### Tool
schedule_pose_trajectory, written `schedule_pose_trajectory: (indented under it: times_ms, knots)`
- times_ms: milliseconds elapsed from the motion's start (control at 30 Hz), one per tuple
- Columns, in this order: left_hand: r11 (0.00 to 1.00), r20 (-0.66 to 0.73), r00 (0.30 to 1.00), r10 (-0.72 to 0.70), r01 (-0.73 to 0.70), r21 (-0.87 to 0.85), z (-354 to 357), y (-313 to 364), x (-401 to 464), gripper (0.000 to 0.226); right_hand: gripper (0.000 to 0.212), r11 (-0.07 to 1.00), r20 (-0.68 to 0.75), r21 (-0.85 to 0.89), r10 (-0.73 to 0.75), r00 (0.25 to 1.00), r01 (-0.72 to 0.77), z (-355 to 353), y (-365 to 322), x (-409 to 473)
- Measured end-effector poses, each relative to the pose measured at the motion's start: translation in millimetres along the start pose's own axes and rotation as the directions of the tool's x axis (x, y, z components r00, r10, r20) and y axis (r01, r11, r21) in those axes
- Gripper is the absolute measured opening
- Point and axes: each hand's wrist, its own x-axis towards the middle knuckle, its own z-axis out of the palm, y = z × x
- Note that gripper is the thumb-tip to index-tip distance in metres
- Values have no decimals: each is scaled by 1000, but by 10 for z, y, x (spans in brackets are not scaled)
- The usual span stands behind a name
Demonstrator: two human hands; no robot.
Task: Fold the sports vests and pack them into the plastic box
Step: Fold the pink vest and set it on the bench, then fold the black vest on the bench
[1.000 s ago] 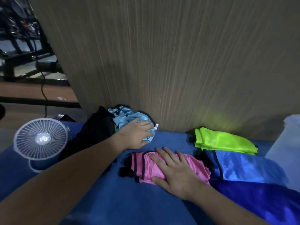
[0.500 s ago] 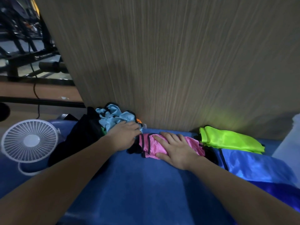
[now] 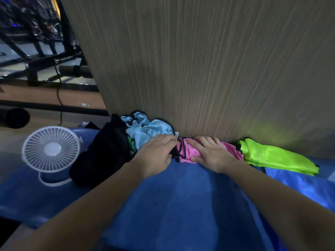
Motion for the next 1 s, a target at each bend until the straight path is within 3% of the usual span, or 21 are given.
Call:
schedule_pose_trajectory:
  times_ms: [133, 233, 300, 367, 433, 533, 700, 800, 867, 1000]
  knots:
    - [999, -49, 999, -8, 6, -33, -96, 31, -353, 49, 91, 994, -78, 94, 56, 995, -48, -58, -135, -89]
    - [999, -140, 990, -28, 24, -27, -260, -41, -680, 44, 76, 978, -249, 209, 50, 967, 4, -163, -373, -235]
    - [990, -219, 966, -135, 138, 1, -419, -86, -893, 40, 60, 965, -393, 248, 20, 920, 85, -260, -644, -316]
    - [939, -278, 908, -312, 339, 55, -550, -130, -1101, 41, 50, 953, -447, 264, -18, 895, 150, -364, -967, -332]
    - [880, -292, 859, -421, 465, 99, -602, -185, -1298, 52, 45, 937, -406, 308, -27, 913, 165, -444, -1285, -275]
    - [837, -237, 840, -488, 528, 145, -576, -284, -1560, 71, 34, 863, -262, 494, 30, 965, 107, -533, -1694, -156]
    - [805, -164, 817, -553, 574, 149, -507, -420, -1853, 78, 49, 726, -12, 679, 157, 988, -107, -482, -2130, 8]
    - [775, -64, 775, -629, 632, 32, -462, -394, -1875, 67, 55, 612, 48, 766, 249, 967, -195, -425, -2289, 79]
    - [785, -39, 784, -619, 619, -21, -425, -359, -1857, 48, 55, 553, 81, 796, 305, 949, -246, -425, -2372, 112]
    - [793, -91, 790, -606, 591, -147, -400, -313, -1812, 20, 31, 592, 74, 748, 375, 924, -300, -471, -2453, 168]
